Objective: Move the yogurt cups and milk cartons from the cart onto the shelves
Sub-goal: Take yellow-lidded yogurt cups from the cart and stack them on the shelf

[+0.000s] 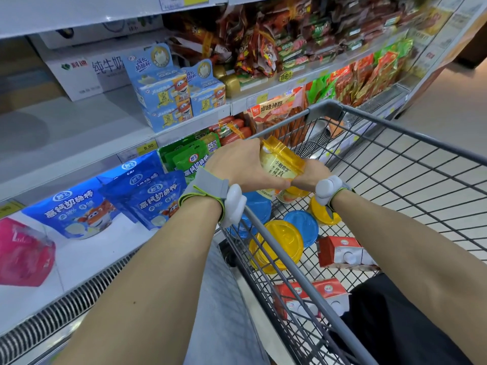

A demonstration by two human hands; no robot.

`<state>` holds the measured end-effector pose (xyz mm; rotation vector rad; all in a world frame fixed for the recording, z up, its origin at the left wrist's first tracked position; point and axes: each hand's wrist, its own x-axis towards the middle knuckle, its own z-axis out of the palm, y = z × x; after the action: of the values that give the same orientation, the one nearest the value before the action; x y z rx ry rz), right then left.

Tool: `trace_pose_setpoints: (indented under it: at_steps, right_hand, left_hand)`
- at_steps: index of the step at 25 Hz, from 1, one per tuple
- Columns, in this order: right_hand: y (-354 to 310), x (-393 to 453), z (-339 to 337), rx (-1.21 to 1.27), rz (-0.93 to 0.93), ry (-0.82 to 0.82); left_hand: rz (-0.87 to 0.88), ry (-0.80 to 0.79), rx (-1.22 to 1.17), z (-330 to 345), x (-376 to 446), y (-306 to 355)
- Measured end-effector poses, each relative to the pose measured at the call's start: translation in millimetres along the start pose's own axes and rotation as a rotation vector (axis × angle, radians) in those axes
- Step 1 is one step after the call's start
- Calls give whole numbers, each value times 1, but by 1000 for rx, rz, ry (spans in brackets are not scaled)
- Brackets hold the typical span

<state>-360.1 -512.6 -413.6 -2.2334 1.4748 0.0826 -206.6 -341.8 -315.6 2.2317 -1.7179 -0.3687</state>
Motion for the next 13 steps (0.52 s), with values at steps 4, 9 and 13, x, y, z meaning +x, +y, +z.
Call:
trace_pose_setpoints:
  at_steps: [4, 9, 13]
  right_hand:
    - [-17, -14, -29, 86, -161, 121]
    - [-38, -50, -89, 65, -229, 250]
    - [-68, -93, -131, 101, -282, 368]
  left_hand:
    - [-6, 65, -159, 2, -4, -4]
    - [-30, 167, -455, -6, -16, -3]
    - [-76, 272, -867, -22, -34, -8]
